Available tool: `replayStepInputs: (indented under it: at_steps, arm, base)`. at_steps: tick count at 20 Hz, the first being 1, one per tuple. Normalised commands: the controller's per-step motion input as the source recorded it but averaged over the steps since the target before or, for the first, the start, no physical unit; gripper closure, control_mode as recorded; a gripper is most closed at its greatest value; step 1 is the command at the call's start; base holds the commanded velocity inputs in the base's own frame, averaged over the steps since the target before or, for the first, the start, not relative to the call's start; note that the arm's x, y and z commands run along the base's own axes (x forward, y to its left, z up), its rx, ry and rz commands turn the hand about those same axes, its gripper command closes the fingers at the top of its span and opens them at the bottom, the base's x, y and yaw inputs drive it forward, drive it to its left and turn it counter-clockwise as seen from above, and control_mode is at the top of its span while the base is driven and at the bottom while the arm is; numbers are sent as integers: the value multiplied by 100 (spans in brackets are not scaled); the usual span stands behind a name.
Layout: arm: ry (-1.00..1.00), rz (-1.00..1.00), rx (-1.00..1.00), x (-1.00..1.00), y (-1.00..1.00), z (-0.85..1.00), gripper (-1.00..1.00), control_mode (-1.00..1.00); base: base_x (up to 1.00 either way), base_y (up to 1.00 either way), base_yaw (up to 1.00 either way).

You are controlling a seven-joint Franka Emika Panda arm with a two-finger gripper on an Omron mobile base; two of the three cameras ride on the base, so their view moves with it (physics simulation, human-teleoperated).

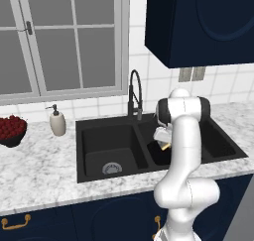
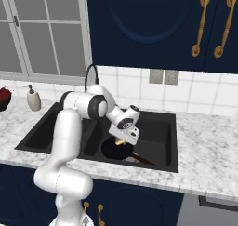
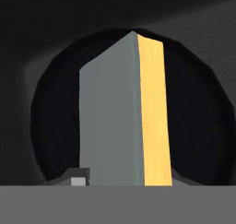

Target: Pick the pan and sponge and place them into the sink. Then turn on the water.

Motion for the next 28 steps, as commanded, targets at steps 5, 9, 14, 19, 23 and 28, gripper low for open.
replayStepInputs:
  at_steps: [5, 9, 14, 19, 23, 28]
  arm:
    - [5, 0, -7, 1, 0, -33, 100, -100]
    - [2, 0, 0, 12, 0, -12, 100, -100]
    - [1, 0, -1, 9, 0, -25, 100, -100]
    - [1, 0, -1, 5, 0, -29, 100, -100]
    - [1, 0, 0, 0, 0, -3, -100, -100]
    - [0, 0, 0, 0, 0, 0, -100, -100]
  base:
    - [0, 0, 0]
    - [0, 0, 0]
    - [0, 0, 0]
    - [0, 0, 0]
    - [0, 0, 0]
    - [0, 0, 0]
